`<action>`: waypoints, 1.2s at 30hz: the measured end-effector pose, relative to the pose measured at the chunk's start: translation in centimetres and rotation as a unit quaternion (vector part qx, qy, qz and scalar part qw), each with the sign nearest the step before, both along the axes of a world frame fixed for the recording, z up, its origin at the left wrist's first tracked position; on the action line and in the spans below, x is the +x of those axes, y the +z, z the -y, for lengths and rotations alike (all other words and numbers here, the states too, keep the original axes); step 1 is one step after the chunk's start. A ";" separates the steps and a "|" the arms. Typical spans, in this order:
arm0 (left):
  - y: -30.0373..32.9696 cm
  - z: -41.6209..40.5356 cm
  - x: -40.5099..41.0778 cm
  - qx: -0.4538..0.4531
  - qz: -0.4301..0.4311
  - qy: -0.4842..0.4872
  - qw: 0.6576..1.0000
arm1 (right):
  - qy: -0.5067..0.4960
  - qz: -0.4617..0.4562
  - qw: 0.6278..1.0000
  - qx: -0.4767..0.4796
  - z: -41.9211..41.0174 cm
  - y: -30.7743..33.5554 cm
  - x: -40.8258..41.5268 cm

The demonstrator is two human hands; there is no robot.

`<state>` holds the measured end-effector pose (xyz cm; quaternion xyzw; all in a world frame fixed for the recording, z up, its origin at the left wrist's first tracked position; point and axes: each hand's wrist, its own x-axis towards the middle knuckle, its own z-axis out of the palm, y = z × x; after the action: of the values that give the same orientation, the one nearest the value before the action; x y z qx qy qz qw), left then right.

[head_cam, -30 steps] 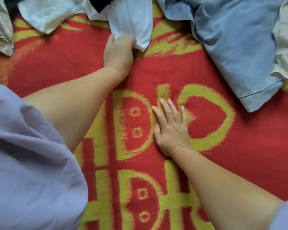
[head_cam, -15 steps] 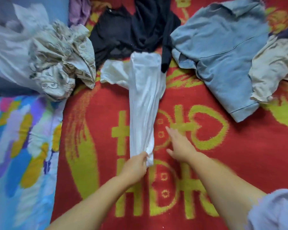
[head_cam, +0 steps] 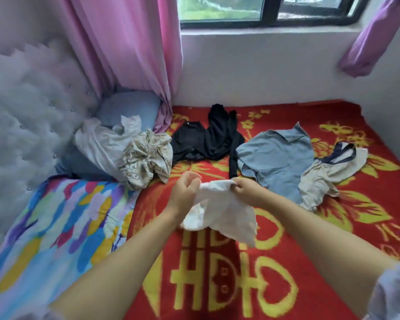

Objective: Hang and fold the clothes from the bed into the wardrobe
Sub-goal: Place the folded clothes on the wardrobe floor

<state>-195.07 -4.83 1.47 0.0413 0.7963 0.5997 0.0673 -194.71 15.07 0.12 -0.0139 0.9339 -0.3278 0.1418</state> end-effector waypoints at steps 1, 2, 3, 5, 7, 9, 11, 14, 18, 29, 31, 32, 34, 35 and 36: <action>0.6 0.4 -0.3 0.032 0.002 0.006 0.999 | -0.019 -0.022 0.999 -0.034 0.3 2.2 -0.3; 1.2 0.5 -0.2 0.053 0.015 -0.011 0.998 | -0.040 -0.043 0.995 -0.079 0.6 4.2 -0.7; 1.7 0.4 0.1 0.067 0.032 -0.042 0.996 | -0.066 -0.068 0.987 -0.129 1.0 6.1 -1.0; 2.7 -0.3 1.2 0.061 0.043 -0.125 0.989 | -0.106 -0.112 0.965 -0.214 1.7 9.6 -1.4; 2.7 -1.3 1.8 0.014 0.044 -0.191 0.980 | -0.119 -0.139 0.939 -0.292 2.2 12.8 -1.4; 2.6 -1.7 1.6 -0.060 0.039 -0.224 0.972 | -0.127 -0.150 0.908 -0.370 2.1 16.2 -1.0; 2.7 -1.5 0.9 -0.090 0.048 -0.230 0.968 | -0.130 -0.175 0.887 -0.408 1.3 19.8 -0.5; 3.7 -0.6 -0.4 -0.045 0.031 -0.216 0.975 | -0.156 -0.239 0.870 -0.401 -1.5 23.8 0.1; 6.1 1.5 -3.0 -0.100 -0.066 -0.138 0.983 | -0.279 -0.319 0.843 -0.330 -8.3 24.6 0.4; 17.9 4.3 -6.6 -0.155 -0.272 -0.030 0.949 | -0.423 -0.309 0.809 -0.267 -15.9 20.0 1.6; 19.4 4.6 -6.7 -0.120 -0.261 -0.015 0.958 | -0.413 -0.307 0.812 -0.274 -15.6 20.5 1.8; 19.9 4.8 -6.8 -0.105 -0.254 -0.007 0.962 | -0.405 -0.307 0.812 -0.286 -15.4 20.9 1.9; 20.4 5.2 -7.0 -0.085 -0.228 -0.006 0.970 | -0.377 -0.303 0.811 -0.329 -14.8 21.7 2.3; 20.3 5.5 -7.1 -0.074 -0.204 -0.018 0.976 | -0.355 -0.298 0.810 -0.359 -14.5 22.1 2.6; 19.9 5.9 -7.2 -0.061 -0.171 -0.036 0.983 | -0.327 -0.289 0.808 -0.395 -14.0 22.6 2.9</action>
<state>-202.29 -10.71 21.40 0.1674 0.8293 0.5311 -0.0460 -191.82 29.04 22.74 0.1430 0.6711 -0.6763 -0.2680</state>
